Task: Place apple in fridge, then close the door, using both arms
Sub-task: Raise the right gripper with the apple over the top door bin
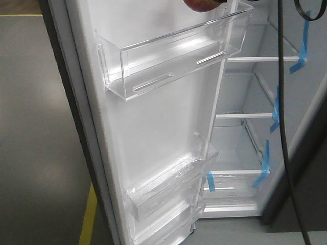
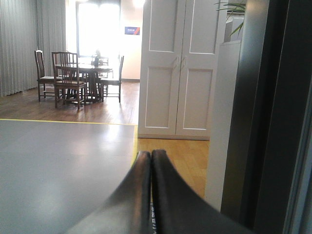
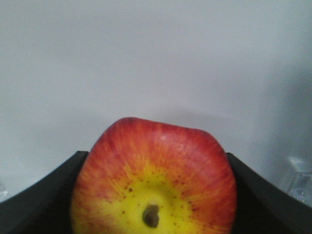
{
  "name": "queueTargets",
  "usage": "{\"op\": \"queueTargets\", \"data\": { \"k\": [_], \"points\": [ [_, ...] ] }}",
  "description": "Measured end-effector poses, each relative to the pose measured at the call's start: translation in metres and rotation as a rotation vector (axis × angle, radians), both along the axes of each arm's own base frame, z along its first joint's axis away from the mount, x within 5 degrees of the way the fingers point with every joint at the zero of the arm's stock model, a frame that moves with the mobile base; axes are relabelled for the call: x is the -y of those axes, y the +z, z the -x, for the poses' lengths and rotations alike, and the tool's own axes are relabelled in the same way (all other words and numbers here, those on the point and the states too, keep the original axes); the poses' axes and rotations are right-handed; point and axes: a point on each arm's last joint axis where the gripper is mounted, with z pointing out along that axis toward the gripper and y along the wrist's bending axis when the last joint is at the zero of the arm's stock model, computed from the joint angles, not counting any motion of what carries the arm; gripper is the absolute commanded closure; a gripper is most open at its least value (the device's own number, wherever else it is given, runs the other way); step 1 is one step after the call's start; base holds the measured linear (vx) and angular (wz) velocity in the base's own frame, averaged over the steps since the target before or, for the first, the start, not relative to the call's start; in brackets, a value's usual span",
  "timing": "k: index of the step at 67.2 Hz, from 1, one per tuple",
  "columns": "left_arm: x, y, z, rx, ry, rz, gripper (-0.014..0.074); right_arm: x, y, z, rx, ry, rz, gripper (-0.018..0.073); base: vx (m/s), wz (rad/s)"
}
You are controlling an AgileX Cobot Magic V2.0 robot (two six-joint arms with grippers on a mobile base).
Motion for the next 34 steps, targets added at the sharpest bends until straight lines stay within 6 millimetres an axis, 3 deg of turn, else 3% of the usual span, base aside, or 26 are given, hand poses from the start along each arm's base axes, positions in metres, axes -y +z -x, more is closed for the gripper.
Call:
{"op": "queueTargets", "data": {
  "k": [14,34],
  "points": [
    [0.0,0.0,0.0,0.0,0.0,0.0,0.0603,-0.002,-0.015,-0.017,-0.012,-0.013,0.013,0.0336,0.0,0.0],
    [0.0,0.0,0.0,0.0,0.0,0.0,0.0603,-0.004,-0.023,-0.022,-0.039,-0.004,0.021,0.0071,0.0,0.0]
  ]
}}
